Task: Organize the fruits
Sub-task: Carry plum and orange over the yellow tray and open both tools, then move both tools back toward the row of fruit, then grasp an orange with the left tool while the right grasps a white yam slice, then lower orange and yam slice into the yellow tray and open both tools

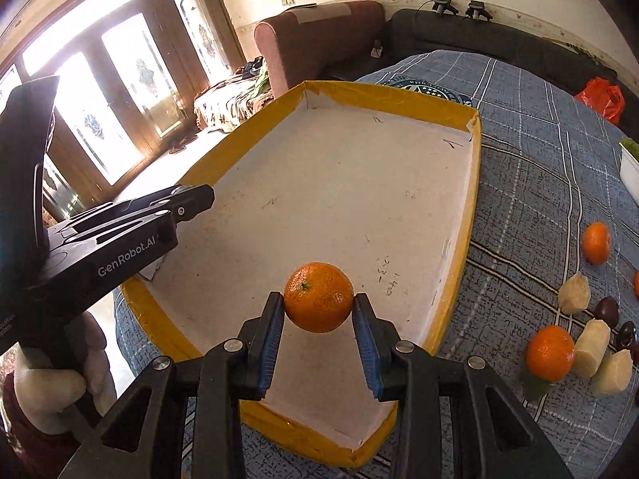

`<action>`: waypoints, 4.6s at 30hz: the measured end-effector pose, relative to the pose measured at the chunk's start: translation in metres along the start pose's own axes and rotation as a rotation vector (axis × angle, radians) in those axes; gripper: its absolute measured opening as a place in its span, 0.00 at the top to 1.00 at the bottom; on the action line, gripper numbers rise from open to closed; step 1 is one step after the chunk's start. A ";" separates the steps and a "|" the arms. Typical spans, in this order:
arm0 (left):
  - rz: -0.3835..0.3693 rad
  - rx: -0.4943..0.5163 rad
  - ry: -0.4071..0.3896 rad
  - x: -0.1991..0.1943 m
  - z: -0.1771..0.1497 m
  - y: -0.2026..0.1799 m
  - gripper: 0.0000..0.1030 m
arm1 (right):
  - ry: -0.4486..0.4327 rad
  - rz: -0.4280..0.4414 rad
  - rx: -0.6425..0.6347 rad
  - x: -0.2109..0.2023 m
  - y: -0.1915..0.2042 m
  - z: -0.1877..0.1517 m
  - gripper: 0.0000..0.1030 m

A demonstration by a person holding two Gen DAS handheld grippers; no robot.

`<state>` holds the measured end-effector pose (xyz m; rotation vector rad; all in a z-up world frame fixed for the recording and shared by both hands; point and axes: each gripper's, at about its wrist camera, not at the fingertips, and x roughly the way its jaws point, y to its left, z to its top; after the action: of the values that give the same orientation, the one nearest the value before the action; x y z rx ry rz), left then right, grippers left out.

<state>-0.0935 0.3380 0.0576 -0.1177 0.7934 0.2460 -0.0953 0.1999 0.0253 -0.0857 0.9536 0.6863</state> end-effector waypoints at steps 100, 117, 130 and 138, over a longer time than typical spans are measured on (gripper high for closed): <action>-0.405 0.334 0.087 -0.028 -0.027 -0.197 0.66 | -0.233 -0.154 0.369 -0.122 -0.180 -0.090 0.59; -0.184 0.029 0.100 -0.002 -0.018 -0.036 0.65 | -0.161 -0.036 0.163 -0.081 -0.058 -0.013 0.59; -0.186 -0.038 0.135 0.020 -0.024 -0.008 0.65 | -0.038 0.006 0.067 -0.004 -0.015 0.024 0.59; -0.222 -0.081 0.115 0.007 -0.023 0.002 0.62 | -0.016 0.017 0.072 0.013 -0.018 0.034 0.58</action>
<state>-0.1049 0.3372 0.0367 -0.2966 0.8768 0.0619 -0.0555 0.2049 0.0313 -0.0082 0.9641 0.6669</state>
